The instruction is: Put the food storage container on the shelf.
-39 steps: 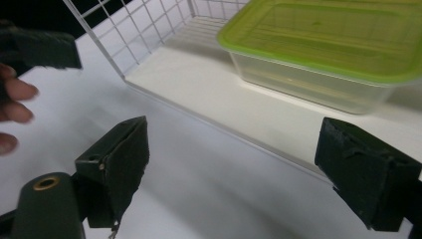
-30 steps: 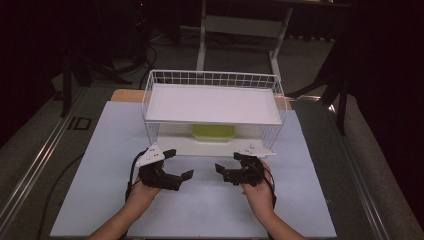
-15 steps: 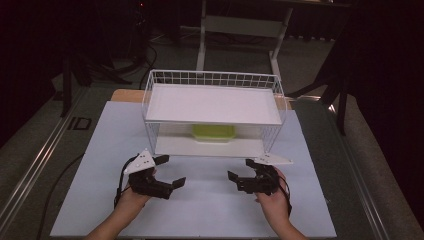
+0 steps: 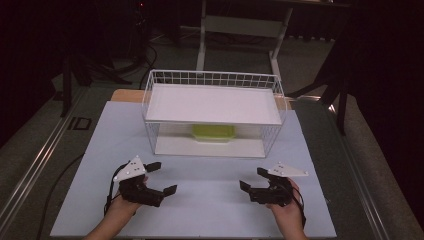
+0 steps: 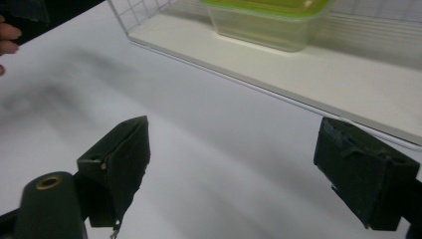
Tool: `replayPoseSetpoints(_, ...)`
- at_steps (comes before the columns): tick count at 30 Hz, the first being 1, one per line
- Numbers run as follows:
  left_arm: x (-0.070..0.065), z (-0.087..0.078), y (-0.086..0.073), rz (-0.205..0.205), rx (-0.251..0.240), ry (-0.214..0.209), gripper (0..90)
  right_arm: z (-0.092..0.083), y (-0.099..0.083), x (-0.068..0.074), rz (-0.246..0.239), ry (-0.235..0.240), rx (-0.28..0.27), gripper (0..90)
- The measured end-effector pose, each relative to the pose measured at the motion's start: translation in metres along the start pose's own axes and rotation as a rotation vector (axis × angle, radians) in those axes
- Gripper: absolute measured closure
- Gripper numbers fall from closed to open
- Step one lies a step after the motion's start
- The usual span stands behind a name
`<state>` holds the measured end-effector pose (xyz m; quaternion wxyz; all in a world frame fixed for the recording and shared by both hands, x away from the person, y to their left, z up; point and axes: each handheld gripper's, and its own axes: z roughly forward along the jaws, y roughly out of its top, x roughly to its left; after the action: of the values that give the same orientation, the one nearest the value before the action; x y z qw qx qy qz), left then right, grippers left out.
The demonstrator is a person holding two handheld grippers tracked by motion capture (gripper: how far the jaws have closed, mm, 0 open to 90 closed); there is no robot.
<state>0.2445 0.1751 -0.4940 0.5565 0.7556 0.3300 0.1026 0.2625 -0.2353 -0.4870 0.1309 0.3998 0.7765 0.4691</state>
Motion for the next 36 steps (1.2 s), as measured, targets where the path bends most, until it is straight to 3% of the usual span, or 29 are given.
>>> replayPoseSetpoints(4, 0.001, -0.004, -0.005, 0.000, 0.009, 0.008, 2.0, -0.010, -0.005, -0.005, 0.009, -0.007, -0.002, 14.7)
replayPoseSetpoints(7, 0.002, -0.009, -0.009, 0.022, 0.018, 0.017, 2.0, -0.016, -0.007, -0.007, 0.009, -0.010, -0.010, 14.7)
replayPoseSetpoints(15, 0.003, -0.019, -0.022, -0.010, 0.020, 0.020, 1.9, -0.027, -0.018, -0.009, 0.025, -0.013, -0.022, 14.6)
replayPoseSetpoints(19, 0.004, -0.020, -0.025, 0.002, 0.027, 0.027, 2.0, -0.027, -0.024, -0.010, 0.028, 0.006, -0.007, 14.6)
replayPoseSetpoints(22, 0.003, -0.020, -0.028, 0.003, 0.021, 0.021, 1.9, -0.023, -0.029, -0.012, -0.012, 0.004, 0.012, 14.5)
replayPoseSetpoints(27, 0.001, -0.017, -0.032, 0.019, 0.028, 0.020, 2.0, -0.017, -0.032, -0.018, -0.013, 0.007, 0.014, 14.7)
replayPoseSetpoints(36, 0.001, -0.016, -0.029, 0.016, -0.007, 0.012, 2.0, -0.017, -0.031, -0.023, -0.037, 0.013, -0.014, 14.6)
